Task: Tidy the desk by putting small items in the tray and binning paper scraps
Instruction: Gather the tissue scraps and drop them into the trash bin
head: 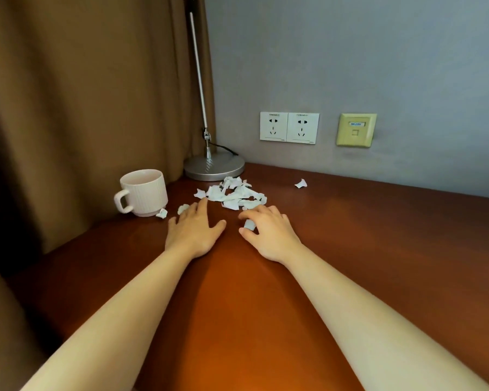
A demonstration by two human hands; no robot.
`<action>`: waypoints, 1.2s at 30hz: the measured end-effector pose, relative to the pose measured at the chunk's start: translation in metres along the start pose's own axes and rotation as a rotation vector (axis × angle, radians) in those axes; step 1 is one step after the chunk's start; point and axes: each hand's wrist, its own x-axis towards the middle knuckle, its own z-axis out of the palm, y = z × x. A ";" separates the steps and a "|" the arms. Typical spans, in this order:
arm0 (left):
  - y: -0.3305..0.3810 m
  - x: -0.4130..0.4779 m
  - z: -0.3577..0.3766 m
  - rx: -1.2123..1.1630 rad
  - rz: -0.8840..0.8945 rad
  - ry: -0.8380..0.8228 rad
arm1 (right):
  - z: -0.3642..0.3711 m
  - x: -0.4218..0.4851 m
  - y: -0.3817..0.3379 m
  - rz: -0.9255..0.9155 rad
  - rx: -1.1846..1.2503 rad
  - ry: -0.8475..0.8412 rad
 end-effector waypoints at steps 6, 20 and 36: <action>0.017 0.019 0.008 -0.091 0.148 -0.009 | -0.003 0.013 0.011 -0.001 0.009 0.068; 0.031 0.077 0.024 -0.044 -0.006 0.073 | -0.011 0.082 0.091 0.253 0.024 0.352; 0.038 0.090 0.023 -0.203 0.122 0.128 | 0.001 0.101 0.075 0.011 0.134 -0.006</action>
